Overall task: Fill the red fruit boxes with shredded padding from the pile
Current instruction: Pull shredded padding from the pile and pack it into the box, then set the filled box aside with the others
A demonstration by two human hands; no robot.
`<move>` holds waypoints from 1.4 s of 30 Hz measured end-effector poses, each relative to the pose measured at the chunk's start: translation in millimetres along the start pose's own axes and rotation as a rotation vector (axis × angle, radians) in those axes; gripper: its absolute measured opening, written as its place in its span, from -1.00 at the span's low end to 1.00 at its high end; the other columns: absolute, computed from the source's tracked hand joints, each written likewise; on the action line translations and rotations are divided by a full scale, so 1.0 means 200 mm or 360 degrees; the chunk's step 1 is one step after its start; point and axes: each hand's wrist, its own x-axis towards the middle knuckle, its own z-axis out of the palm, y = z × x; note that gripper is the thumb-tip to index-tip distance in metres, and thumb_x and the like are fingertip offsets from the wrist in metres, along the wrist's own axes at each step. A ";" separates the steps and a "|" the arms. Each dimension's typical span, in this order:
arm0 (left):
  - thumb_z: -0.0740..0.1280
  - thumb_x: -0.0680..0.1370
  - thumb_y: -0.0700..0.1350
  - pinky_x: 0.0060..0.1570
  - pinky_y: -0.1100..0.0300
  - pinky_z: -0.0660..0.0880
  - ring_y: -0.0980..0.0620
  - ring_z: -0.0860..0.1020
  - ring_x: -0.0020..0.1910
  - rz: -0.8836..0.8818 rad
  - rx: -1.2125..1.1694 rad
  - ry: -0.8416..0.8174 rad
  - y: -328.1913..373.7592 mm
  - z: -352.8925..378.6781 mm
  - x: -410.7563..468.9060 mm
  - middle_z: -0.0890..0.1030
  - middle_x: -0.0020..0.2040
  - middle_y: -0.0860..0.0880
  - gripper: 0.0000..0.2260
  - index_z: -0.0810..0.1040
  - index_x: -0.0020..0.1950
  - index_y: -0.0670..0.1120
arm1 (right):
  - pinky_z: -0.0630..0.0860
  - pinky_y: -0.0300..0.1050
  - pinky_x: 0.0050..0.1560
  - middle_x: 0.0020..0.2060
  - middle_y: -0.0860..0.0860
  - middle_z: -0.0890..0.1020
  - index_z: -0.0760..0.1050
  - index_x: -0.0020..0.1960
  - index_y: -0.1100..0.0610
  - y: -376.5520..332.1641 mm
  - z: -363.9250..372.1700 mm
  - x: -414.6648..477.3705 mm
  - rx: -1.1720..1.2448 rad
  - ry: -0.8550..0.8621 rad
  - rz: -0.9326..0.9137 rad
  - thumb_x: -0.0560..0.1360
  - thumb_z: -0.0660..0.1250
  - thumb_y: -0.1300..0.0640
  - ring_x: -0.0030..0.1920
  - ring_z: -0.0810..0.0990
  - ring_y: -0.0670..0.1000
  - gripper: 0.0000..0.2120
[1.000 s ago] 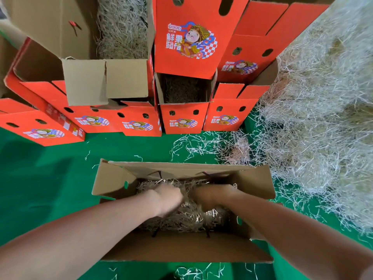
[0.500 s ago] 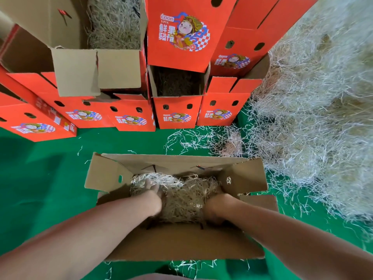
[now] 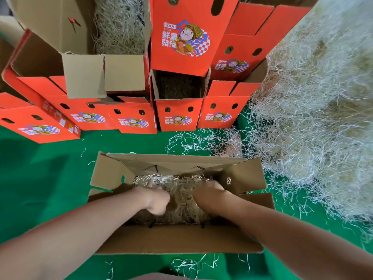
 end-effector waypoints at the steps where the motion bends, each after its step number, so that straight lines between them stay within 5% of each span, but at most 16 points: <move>1: 0.02 0.39 -0.43 0.43 -0.23 -0.22 -0.26 0.06 0.48 0.0059 -0.0091 0.0143 0.00 -0.02 -0.02 0.28 0.40 -0.32 -0.52 0.43 0.27 -0.30 | 0.46 -0.04 -0.16 0.15 0.16 0.53 0.45 0.22 0.22 -0.01 -0.02 0.02 0.0039 0.0140 0.0021 0.51 0.21 0.30 0.11 0.54 0.15 -0.71; 4: 0.04 0.43 -0.44 0.42 -0.14 0.17 -0.13 0.48 0.04 0.0210 -0.0205 0.0516 -0.01 -0.06 -0.09 0.55 -0.03 -0.13 -0.64 0.53 0.04 -0.20 | 0.47 0.11 0.05 0.34 0.19 0.33 0.28 0.39 0.07 -0.01 -0.02 0.07 0.0149 0.0070 -0.0045 0.49 0.18 0.31 0.27 0.38 0.21 -0.51; 6: 0.10 0.53 -0.36 0.17 -0.03 0.45 -0.11 0.53 -0.01 0.0282 -0.0379 0.0676 -0.01 -0.08 -0.15 0.55 0.09 -0.12 -0.66 0.54 0.19 -0.12 | 0.41 0.16 0.18 0.40 0.18 0.29 0.29 0.41 0.11 0.02 0.00 0.09 0.0040 -0.0232 -0.0010 0.51 0.19 0.25 0.33 0.33 0.21 -0.53; 8: 0.16 0.59 -0.22 0.20 0.02 0.44 -0.08 0.51 0.16 0.0254 -0.0521 0.0783 -0.03 -0.09 -0.21 0.49 0.28 -0.08 -0.71 0.55 0.23 -0.02 | 0.46 0.01 0.10 0.32 0.18 0.42 0.34 0.38 0.21 0.04 0.03 0.09 -0.0012 -0.0364 0.0020 0.52 0.20 0.22 0.25 0.45 0.15 -0.58; 10: 0.20 0.58 -0.15 0.20 0.08 0.45 0.02 0.54 0.03 0.0246 -0.0633 0.0946 -0.06 -0.10 -0.27 0.59 0.10 -0.04 -0.79 0.63 0.05 -0.03 | 0.49 -0.04 -0.04 0.21 0.17 0.51 0.41 0.30 0.27 0.07 -0.01 0.04 0.0130 -0.0230 0.0071 0.51 0.21 0.27 0.15 0.53 0.14 -0.64; 13: 0.25 0.57 -0.08 0.11 0.30 0.33 0.15 0.54 -0.10 0.0162 -0.0808 0.1236 -0.08 -0.11 -0.43 0.61 -0.09 0.09 -0.84 0.63 -0.09 -0.05 | 0.48 -0.04 -0.17 -0.05 0.14 0.57 0.48 -0.07 0.22 0.10 -0.14 -0.12 0.0280 0.0359 0.0046 0.45 0.22 0.32 -0.07 0.57 0.15 -0.90; 17: 0.30 0.53 -0.03 -0.04 0.31 0.44 0.24 0.52 -0.13 0.0096 -0.0927 0.1536 -0.07 -0.07 -0.64 0.63 -0.08 0.16 -0.85 0.65 -0.10 -0.02 | 0.54 -0.09 -0.37 -0.30 0.03 0.58 0.49 -0.16 0.15 0.13 -0.24 -0.38 0.0424 0.1640 -0.0084 0.40 0.35 0.27 -0.33 0.56 0.08 -0.94; 19: 0.31 0.52 0.03 -0.18 0.47 0.40 0.34 0.52 -0.22 0.0194 -0.0979 0.1492 -0.03 -0.02 -0.74 0.62 -0.17 0.20 -0.83 0.64 -0.15 0.01 | 0.54 -0.07 -0.28 -0.24 0.05 0.56 0.51 -0.15 0.17 0.16 -0.25 -0.44 0.0388 0.1970 -0.0013 0.29 0.46 0.26 -0.24 0.55 0.08 -0.82; 22: 0.33 0.49 0.07 -0.23 0.47 0.42 0.29 0.56 -0.22 0.0444 -0.1138 0.1255 0.07 0.06 -0.84 0.67 -0.16 0.10 -0.77 0.66 -0.12 -0.06 | 0.49 0.05 0.06 0.07 0.10 0.52 0.46 0.15 0.17 0.22 -0.25 -0.45 0.0328 0.1610 0.0231 0.38 0.43 0.18 0.08 0.51 0.16 -0.64; 25: 0.44 0.39 0.02 -0.29 0.54 0.38 0.38 0.54 -0.30 0.0552 -0.1280 0.1024 0.14 0.12 -0.88 0.66 -0.19 0.20 -0.74 0.67 0.02 -0.05 | 0.57 0.00 -0.07 -0.06 0.08 0.62 0.44 0.18 0.12 0.27 -0.25 -0.41 0.0445 0.1233 0.0322 0.57 0.20 0.12 -0.08 0.62 0.12 -0.79; 29: 0.37 0.44 -0.24 -0.37 0.61 0.24 0.36 0.47 -0.39 0.0352 -0.0895 0.1490 0.13 0.15 -0.88 0.65 -0.23 0.18 -0.85 0.70 -0.05 -0.09 | 0.54 -0.06 -0.14 -0.20 0.09 0.63 0.46 -0.08 0.10 0.24 -0.32 -0.37 0.0503 0.1294 0.0258 0.58 0.17 0.11 -0.14 0.62 0.14 -0.88; 31: 0.35 0.46 -0.27 -0.36 0.57 0.24 0.30 0.44 -0.35 0.0265 -0.0845 0.1693 0.09 0.17 -0.90 0.53 -0.20 0.29 -0.88 0.69 -0.13 -0.13 | 0.45 -0.06 -0.18 -0.15 0.14 0.63 0.47 -0.06 0.11 0.20 -0.39 -0.33 0.0466 0.1348 0.0223 0.58 0.16 0.14 -0.07 0.58 0.19 -0.88; 33: 0.36 0.46 -0.22 -0.32 0.54 0.24 0.36 0.44 -0.34 0.0066 -0.0800 0.1822 0.02 0.21 -0.92 0.63 -0.23 0.16 -0.88 0.69 -0.12 -0.07 | 0.38 -0.05 -0.18 -0.08 0.16 0.63 0.49 -0.04 0.12 0.15 -0.49 -0.30 0.0518 0.1379 0.0100 0.58 0.14 0.17 -0.02 0.56 0.22 -0.85; 35: 0.34 0.48 -0.16 -0.18 0.45 0.30 0.31 0.51 -0.19 -0.0185 -0.0766 0.1885 -0.05 0.26 -0.90 0.68 -0.14 0.10 -0.87 0.68 -0.08 -0.01 | 0.45 -0.03 0.04 0.11 0.13 0.60 0.50 0.19 0.09 0.09 -0.57 -0.28 0.0699 0.1330 -0.0188 0.60 0.12 0.16 0.12 0.53 0.18 -0.75; 38: 0.26 0.55 -0.05 0.04 0.19 0.41 0.06 0.52 0.07 -0.0508 -0.0698 0.1822 -0.13 0.36 -0.84 0.63 0.05 0.08 -0.82 0.61 0.09 0.04 | 0.19 0.15 0.38 0.45 0.04 0.24 0.20 0.44 -0.12 0.05 -0.63 -0.28 0.0635 0.1043 -0.0376 0.56 0.13 -0.14 0.43 0.20 0.11 -0.54; 42: 0.17 0.59 0.04 0.12 0.18 0.34 0.03 0.54 0.10 -0.0837 -0.0640 0.1907 -0.22 0.45 -0.79 0.62 0.07 0.09 -0.77 0.57 0.14 0.10 | -0.12 0.31 0.39 0.49 -0.09 -0.27 0.16 0.42 -0.25 0.04 -0.60 -0.30 0.0597 0.0574 -0.0292 0.25 0.26 -0.47 0.48 -0.30 0.10 -0.19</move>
